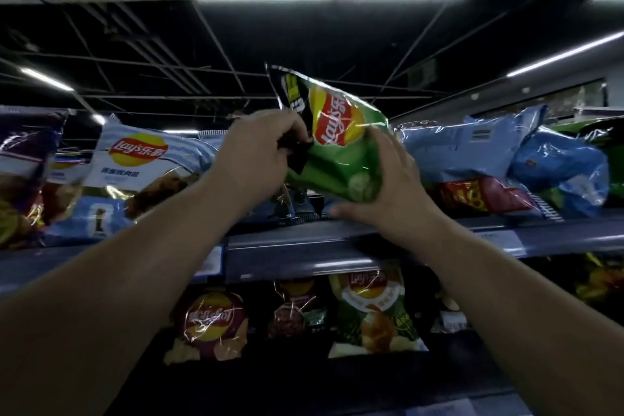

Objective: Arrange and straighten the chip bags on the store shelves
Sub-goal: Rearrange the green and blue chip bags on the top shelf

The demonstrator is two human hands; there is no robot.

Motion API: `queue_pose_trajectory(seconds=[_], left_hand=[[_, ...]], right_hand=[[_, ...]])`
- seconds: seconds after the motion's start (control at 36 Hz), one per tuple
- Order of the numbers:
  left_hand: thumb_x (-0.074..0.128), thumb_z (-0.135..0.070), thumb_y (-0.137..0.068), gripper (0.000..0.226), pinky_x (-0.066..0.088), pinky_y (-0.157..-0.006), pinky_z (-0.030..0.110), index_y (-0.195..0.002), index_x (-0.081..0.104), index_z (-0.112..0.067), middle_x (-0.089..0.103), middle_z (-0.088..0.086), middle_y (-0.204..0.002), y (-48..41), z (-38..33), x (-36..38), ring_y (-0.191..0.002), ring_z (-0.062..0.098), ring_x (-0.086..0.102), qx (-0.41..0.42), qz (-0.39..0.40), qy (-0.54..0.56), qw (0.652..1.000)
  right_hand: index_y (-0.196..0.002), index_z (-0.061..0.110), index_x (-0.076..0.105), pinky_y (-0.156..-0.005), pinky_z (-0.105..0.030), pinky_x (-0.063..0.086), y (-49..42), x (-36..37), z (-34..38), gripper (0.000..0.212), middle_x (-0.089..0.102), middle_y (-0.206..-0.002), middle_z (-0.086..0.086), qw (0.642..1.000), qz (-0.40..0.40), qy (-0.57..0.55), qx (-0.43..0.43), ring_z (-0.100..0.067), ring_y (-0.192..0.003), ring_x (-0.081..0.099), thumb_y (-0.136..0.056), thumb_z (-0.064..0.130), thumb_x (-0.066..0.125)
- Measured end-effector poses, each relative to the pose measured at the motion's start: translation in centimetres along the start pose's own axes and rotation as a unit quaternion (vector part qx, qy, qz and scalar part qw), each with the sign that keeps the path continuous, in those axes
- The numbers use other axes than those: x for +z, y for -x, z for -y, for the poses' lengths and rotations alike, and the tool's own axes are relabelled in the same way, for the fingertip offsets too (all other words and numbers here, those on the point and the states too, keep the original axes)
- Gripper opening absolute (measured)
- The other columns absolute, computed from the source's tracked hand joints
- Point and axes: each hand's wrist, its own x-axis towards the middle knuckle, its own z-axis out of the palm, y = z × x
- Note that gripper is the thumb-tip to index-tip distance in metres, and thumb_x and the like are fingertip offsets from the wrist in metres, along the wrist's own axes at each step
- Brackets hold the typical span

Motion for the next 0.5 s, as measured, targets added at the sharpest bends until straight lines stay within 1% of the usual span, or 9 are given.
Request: queue_pose_trajectory(seconds=[0.06,0.14,0.22,0.28,0.33,0.39,0.44,0.47,0.5], left_hand=[[0.058,0.011,-0.076,0.036,0.034,-0.074,0.012,-0.095,0.073,-0.017,0.069,-0.002,-0.099,-0.7,0.2,-1.0,-0.094,0.014,0.057,0.025,-0.023,-0.038,0.999],[0.056,0.007,-0.077,0.034,0.042,-0.082,0.029,-0.094,0.073,-0.016,0.071,0.005,-0.099,-1.6,1.3,-2.4,-0.099,0.026,0.061,0.053,-0.057,-0.088,0.993],[0.052,0.001,-0.075,0.032,0.047,-0.083,0.042,-0.091,0.074,-0.015,0.069,0.009,-0.095,-2.4,3.0,-3.1,-0.102,0.035,0.059,0.06,-0.089,-0.131,0.986],[0.051,0.002,-0.074,0.031,0.046,-0.081,0.039,-0.088,0.074,-0.014,0.062,0.012,-0.101,-2.5,3.9,-2.8,-0.104,0.035,0.055,0.029,-0.116,-0.123,0.985],[0.049,0.007,-0.077,0.03,0.045,-0.082,0.033,-0.083,0.071,-0.012,0.054,0.012,-0.109,-2.4,4.6,-2.2,-0.105,0.026,0.051,-0.037,-0.151,-0.048,0.987],[0.046,0.007,-0.08,0.031,0.042,-0.082,0.022,-0.076,0.062,-0.019,0.052,0.009,-0.112,-2.3,5.1,-1.9,-0.1,0.014,0.048,-0.104,-0.169,0.035,0.979],[0.043,0.007,-0.08,0.038,0.043,-0.073,0.023,-0.071,0.052,-0.028,0.058,0.003,-0.095,-2.4,5.2,-1.7,-0.085,0.01,0.051,-0.151,-0.18,0.101,0.967],[0.044,0.007,-0.082,0.038,0.041,-0.068,0.024,-0.074,0.051,-0.029,0.057,-0.003,-0.087,-2.3,5.1,-1.5,-0.077,0.006,0.051,-0.178,-0.176,0.135,0.959],[0.045,0.005,-0.086,0.033,0.041,-0.066,0.024,-0.084,0.054,-0.027,0.056,-0.008,-0.086,-2.3,4.8,-1.3,-0.075,0.002,0.051,-0.207,-0.168,0.171,0.949]], right_hand=[[-0.157,0.042,0.007,-0.122,-0.058,0.021,-0.3,0.1,0.8,0.137,0.009,-0.167,0.003,0.996,-0.055,-0.068,0.021,-0.023,-0.154,0.009,-0.047,0.071,0.083],[-0.16,0.035,0.003,-0.124,-0.056,0.016,-0.9,-0.1,1.7,0.139,0.002,-0.169,-0.001,0.989,-0.11,-0.082,0.063,-0.024,-0.155,0.003,-0.056,0.055,0.092],[-0.16,0.033,0.005,-0.122,-0.055,0.024,-1.6,-0.1,1.7,0.143,0.011,-0.168,-0.005,0.988,-0.098,-0.086,0.086,-0.027,-0.153,0.016,-0.049,0.057,0.093],[-0.158,0.038,0.009,-0.117,-0.055,0.034,-1.7,0.1,1.9,0.149,0.018,-0.166,-0.005,0.984,-0.053,-0.129,0.107,-0.029,-0.146,0.031,-0.037,0.066,0.091],[-0.158,0.035,0.01,-0.114,-0.055,0.039,-1.9,0.5,2.0,0.148,0.021,-0.166,-0.008,0.979,-0.006,-0.163,0.126,-0.03,-0.142,0.039,-0.037,0.061,0.09],[-0.159,0.036,0.008,-0.114,-0.055,0.038,-2.3,0.9,2.1,0.147,0.025,-0.164,-0.01,0.969,0.029,-0.202,0.14,-0.031,-0.139,0.042,-0.04,0.052,0.092],[-0.159,0.04,0.003,-0.115,-0.05,0.035,-2.7,1.6,2.0,0.148,0.034,-0.159,-0.003,0.958,0.055,-0.237,0.153,-0.026,-0.135,0.045,-0.043,0.049,0.094],[-0.16,0.038,0.001,-0.115,-0.047,0.035,-2.8,1.9,2.2,0.149,0.04,-0.153,0.003,0.955,0.063,-0.243,0.155,-0.022,-0.133,0.047,-0.043,0.048,0.094],[-0.16,0.036,0.002,-0.115,-0.048,0.036,-2.9,2.2,2.3,0.153,0.044,-0.152,0.002,0.955,0.06,-0.245,0.155,-0.021,-0.132,0.05,-0.039,0.051,0.094]])
